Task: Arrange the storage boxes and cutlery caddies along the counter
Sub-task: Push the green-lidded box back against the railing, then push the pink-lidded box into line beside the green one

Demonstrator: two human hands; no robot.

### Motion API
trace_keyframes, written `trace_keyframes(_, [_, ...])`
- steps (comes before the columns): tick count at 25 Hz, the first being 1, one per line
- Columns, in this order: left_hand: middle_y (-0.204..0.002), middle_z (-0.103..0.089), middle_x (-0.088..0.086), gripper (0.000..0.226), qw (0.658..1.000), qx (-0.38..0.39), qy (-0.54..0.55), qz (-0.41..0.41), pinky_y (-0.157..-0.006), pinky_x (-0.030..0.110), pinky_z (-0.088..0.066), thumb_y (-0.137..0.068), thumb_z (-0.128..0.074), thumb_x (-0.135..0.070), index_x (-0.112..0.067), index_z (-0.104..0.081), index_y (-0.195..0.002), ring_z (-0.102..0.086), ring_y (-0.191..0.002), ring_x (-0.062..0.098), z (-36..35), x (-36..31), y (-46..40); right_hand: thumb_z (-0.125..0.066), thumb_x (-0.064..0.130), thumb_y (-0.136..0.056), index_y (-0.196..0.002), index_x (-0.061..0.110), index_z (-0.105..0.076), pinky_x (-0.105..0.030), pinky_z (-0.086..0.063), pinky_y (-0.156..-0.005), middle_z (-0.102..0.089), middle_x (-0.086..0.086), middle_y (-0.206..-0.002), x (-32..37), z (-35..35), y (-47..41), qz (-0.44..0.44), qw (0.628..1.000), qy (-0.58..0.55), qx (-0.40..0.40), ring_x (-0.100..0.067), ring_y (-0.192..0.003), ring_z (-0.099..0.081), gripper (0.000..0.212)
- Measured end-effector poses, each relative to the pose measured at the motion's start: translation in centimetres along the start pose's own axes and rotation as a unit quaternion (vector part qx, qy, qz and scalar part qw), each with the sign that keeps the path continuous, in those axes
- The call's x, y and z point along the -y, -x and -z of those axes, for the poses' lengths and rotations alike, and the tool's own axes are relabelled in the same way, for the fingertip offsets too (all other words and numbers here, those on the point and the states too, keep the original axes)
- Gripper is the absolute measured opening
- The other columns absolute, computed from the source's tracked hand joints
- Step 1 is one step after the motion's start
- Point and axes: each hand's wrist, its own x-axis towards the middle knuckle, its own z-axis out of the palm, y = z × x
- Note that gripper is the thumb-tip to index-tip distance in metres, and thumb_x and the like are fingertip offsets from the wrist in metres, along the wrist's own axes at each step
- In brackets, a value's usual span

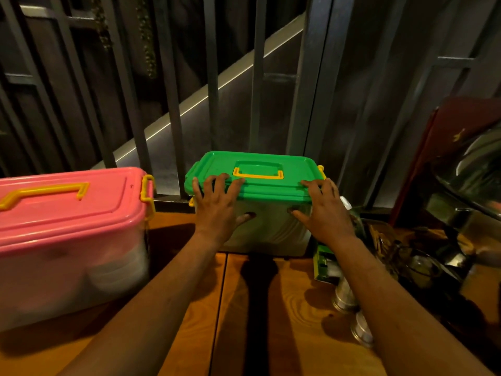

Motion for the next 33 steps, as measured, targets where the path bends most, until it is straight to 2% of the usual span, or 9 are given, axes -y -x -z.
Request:
trace_keyframes(4, [-0.137,-0.046,0.007,0.087,1.0,0.009,-0.001,-0.002,-0.117,0.065,-0.013,-0.067,-0.072,-0.071,-0.033,-0.045,-0.139,-0.039,-0.131,0.033,0.5,-0.1,0.0,-0.07,0.054,-0.079,-0.141,0.026,-0.038,-0.06,-0.036,-0.109,-0.042,-0.011,-0.139,0.2,0.3,0.0,-0.002,1.0,0.028,0.001,-0.032,-0.138,-0.031,0.075])
trace_keyframes(7, [-0.141,-0.043,0.007,0.089,0.999,0.031,0.002,-0.005,-0.117,0.064,-0.008,-0.067,-0.072,-0.071,-0.033,-0.042,-0.142,-0.035,-0.133,0.033,0.9,-0.1,0.1,-0.066,0.058,-0.081,-0.144,0.03,-0.034,-0.064,-0.025,-0.115,-0.037,-0.009,-0.148,0.6,0.7,0.1,-0.016,0.998,0.053,0.027,-0.032,-0.145,-0.023,0.077])
trace_keyframes(10, [-0.151,-0.034,0.009,0.095,0.996,0.083,0.011,-0.029,-0.118,0.064,-0.002,-0.072,-0.067,-0.072,-0.033,-0.03,-0.15,-0.026,-0.141,0.035,2.2,0.3,-0.1,-0.055,0.072,-0.08,-0.148,0.031,-0.027,-0.064,-0.017,-0.116,-0.03,-0.009,-0.155,1.2,1.6,0.1,-0.025,0.993,0.088,0.07,-0.034,-0.148,-0.016,0.085])
trace_keyframes(13, [-0.161,-0.021,0.014,0.089,0.991,0.123,0.031,-0.039,-0.12,0.06,-0.001,-0.084,-0.061,-0.063,-0.032,-0.018,-0.156,-0.014,-0.149,0.037,3.7,1.1,0.3,-0.047,0.078,-0.08,-0.15,0.029,-0.025,-0.064,-0.02,-0.115,-0.027,-0.012,-0.157,2.3,2.0,0.6,-0.047,0.99,0.112,0.074,-0.036,-0.147,-0.019,0.088])
trace_keyframes(17, [-0.146,-0.048,0.015,0.061,0.998,0.037,0.058,-0.001,-0.116,0.058,-0.027,-0.082,-0.061,-0.05,-0.027,-0.053,-0.138,-0.039,-0.137,0.038,6.8,3.4,3.1,-0.043,0.07,-0.081,-0.143,0.025,-0.043,-0.06,-0.035,-0.109,-0.043,-0.013,-0.148,6.0,1.1,2.7,-0.037,0.996,0.071,-0.034,-0.037,-0.137,-0.037,0.077])
trace_keyframes(19, [-0.138,-0.055,0.013,0.052,0.999,0.007,0.051,0.007,-0.112,0.056,-0.033,-0.079,-0.054,-0.049,-0.026,-0.062,-0.125,-0.045,-0.13,0.036,8.5,5.2,4.8,-0.042,0.065,-0.08,-0.135,0.022,-0.053,-0.055,-0.04,-0.105,-0.051,-0.014,-0.141,8.9,0.2,3.8,-0.005,0.996,0.035,-0.08,-0.038,-0.13,-0.046,0.071])
trace_keyframes(26, [-0.136,-0.056,0.012,0.042,0.994,-0.085,0.012,0.064,-0.109,0.056,-0.033,-0.081,-0.061,-0.041,-0.025,-0.064,-0.12,-0.046,-0.129,0.037,13.8,13.5,11.3,-0.052,0.05,-0.086,-0.132,0.021,-0.057,-0.048,-0.038,-0.111,-0.054,-0.01,-0.138,20.5,-3.5,6.6,0.102,0.983,-0.122,-0.09,-0.031,-0.129,-0.047,0.054])
trace_keyframes(30, [-0.14,-0.053,0.014,0.055,0.986,-0.045,-0.048,0.153,-0.112,0.057,-0.03,-0.083,-0.049,-0.055,-0.027,-0.059,-0.129,-0.042,-0.133,0.037,16.3,18.9,13.6,-0.049,0.053,-0.087,-0.135,0.026,-0.054,-0.049,-0.037,-0.112,-0.052,-0.008,-0.142,26.4,-5.6,6.1,0.154,0.974,-0.157,-0.046,-0.032,-0.133,-0.044,0.055])
trace_keyframes(33, [-0.142,-0.051,0.014,0.062,0.979,-0.02,-0.105,0.176,-0.11,0.058,-0.032,-0.085,-0.044,-0.065,-0.027,-0.057,-0.132,-0.042,-0.133,0.038,18.1,21.5,14.7,-0.05,0.053,-0.087,-0.133,0.026,-0.057,-0.047,-0.033,-0.114,-0.052,-0.008,-0.142,30.4,-6.2,5.1,0.207,0.963,-0.169,-0.042,-0.032,-0.132,-0.045,0.054])
